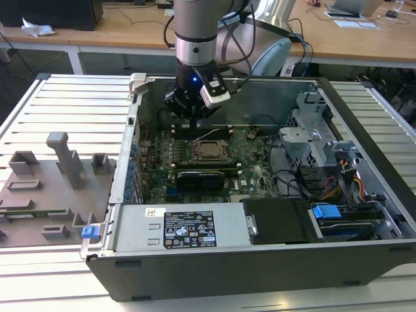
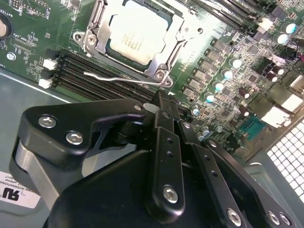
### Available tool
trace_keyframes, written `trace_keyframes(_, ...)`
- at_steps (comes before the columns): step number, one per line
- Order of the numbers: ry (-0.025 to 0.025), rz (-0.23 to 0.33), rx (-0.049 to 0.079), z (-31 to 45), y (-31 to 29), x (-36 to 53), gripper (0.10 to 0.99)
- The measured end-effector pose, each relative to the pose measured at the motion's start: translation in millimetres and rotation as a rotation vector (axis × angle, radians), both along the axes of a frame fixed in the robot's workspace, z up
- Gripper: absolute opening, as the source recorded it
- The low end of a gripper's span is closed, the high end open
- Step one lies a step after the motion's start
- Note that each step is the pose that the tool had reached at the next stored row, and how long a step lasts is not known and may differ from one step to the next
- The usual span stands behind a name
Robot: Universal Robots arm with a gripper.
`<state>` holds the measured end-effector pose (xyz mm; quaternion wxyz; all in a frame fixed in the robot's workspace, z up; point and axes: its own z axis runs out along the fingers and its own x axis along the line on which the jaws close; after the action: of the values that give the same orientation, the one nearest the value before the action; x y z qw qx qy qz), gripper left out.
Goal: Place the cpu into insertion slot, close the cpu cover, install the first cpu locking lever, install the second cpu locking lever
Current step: 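Install the first cpu locking lever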
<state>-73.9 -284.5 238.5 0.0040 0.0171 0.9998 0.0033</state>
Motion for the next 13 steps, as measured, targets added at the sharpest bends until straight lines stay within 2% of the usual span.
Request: trace_keyframes(13,0.0000,0.000,0.000,-7.4,0.0,0.0,0.106)
